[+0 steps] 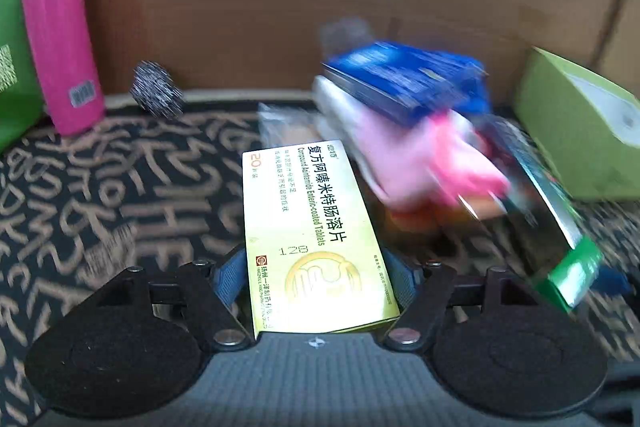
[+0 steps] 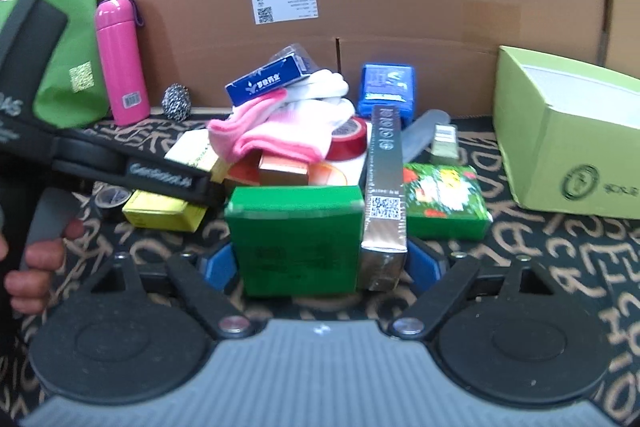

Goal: Organize objects
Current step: 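Grasp the yellow-white medicine box with the left tool while the right tool grasps the green soap box, then carry both boxes into the light-green shoebox and open both tools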

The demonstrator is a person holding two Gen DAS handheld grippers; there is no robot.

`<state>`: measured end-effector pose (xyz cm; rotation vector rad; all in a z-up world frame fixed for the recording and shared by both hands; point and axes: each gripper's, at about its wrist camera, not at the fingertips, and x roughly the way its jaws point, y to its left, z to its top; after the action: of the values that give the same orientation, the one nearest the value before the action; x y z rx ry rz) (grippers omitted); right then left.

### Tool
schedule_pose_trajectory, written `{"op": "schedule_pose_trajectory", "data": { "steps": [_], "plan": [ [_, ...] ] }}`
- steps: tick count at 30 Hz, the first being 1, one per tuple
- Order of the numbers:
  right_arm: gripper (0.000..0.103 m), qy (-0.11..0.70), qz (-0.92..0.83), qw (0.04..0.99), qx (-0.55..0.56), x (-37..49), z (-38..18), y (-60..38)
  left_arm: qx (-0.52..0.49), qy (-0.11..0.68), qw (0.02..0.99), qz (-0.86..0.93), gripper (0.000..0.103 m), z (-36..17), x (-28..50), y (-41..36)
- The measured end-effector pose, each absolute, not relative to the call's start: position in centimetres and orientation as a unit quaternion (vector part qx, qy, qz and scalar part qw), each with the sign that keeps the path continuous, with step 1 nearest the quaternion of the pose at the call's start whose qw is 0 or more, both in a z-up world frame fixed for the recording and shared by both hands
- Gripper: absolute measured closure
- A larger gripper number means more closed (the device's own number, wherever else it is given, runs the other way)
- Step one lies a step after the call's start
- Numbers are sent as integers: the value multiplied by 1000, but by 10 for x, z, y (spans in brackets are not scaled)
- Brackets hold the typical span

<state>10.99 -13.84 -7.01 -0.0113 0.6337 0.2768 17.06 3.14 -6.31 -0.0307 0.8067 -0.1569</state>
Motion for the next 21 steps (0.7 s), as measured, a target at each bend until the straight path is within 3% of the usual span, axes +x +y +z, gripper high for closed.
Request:
{"op": "schedule_pose_trajectory", "data": {
  "steps": [8, 11, 21],
  "plan": [
    [17, 329, 139, 934, -9, 41, -55, -174, -16, 406, 905, -126, 29, -61, 81, 28],
    [9, 339, 130, 932, -26, 16, -54, -185, -11, 401, 908, -120, 28, -62, 58, 26],
    [8, 315, 132, 936, -83, -18, -38, -178, -5, 406, 909, -88, 18, -65, 68, 18]
  ]
}}
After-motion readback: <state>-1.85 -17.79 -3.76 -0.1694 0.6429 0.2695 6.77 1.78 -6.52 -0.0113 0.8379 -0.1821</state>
